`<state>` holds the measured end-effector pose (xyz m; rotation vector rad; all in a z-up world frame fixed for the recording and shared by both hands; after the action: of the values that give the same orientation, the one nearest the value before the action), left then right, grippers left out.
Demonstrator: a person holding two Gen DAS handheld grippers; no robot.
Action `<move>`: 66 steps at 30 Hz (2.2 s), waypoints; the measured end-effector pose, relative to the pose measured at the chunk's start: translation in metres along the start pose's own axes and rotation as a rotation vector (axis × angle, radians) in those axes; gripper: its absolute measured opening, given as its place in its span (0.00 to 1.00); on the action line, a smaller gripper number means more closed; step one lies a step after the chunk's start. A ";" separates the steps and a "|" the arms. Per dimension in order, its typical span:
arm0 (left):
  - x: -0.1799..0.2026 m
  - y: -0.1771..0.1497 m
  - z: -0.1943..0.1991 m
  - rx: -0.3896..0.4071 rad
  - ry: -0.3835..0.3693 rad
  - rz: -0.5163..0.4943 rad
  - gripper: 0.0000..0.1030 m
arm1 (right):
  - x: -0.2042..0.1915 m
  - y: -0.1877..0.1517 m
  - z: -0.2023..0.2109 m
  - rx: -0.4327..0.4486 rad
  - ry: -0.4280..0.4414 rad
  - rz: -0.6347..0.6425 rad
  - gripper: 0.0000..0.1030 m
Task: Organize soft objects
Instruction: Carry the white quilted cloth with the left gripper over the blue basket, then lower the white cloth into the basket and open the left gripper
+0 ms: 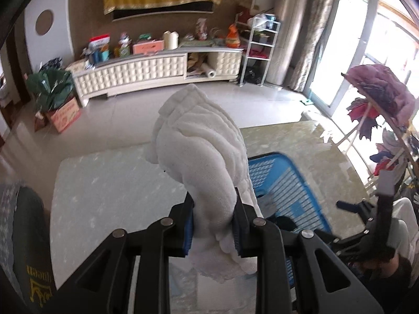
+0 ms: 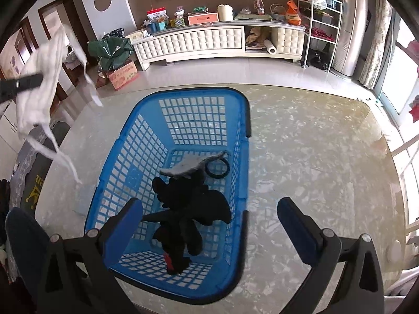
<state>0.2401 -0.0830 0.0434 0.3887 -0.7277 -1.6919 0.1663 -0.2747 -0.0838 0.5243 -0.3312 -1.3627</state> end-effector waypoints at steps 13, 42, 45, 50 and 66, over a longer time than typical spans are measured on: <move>0.077 0.003 -0.052 -0.054 -0.071 -0.135 0.22 | 0.024 -0.009 0.006 -0.002 0.000 -0.069 1.00; 0.099 -0.075 -0.183 -0.365 -0.037 -0.296 0.22 | 0.036 -0.008 -0.014 -0.079 -0.037 -0.063 1.00; 0.102 -0.076 -0.185 -0.371 -0.039 -0.311 0.22 | 0.034 -0.009 -0.016 -0.086 -0.038 -0.058 1.00; 0.105 -0.076 -0.190 -0.372 -0.047 -0.332 0.22 | 0.034 -0.008 -0.016 -0.088 -0.036 -0.060 1.00; 0.109 -0.077 -0.183 -0.335 -0.023 -0.387 0.36 | 0.033 -0.008 -0.022 -0.108 -0.039 -0.060 1.00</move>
<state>0.2665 -0.2259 -0.1299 0.2846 -0.3864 -2.1442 0.1770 -0.3042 -0.1088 0.4213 -0.2742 -1.4422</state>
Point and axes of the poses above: each gripper's, at about its wrist camera, not at the fingertips, and z roughly against the way its jaws point, x to its right, y to its top, the point moved 5 cm from there along -z, roughly the way its jaws point, and after that the axes turned 2 degrees about -y, right-handed, at the moved point
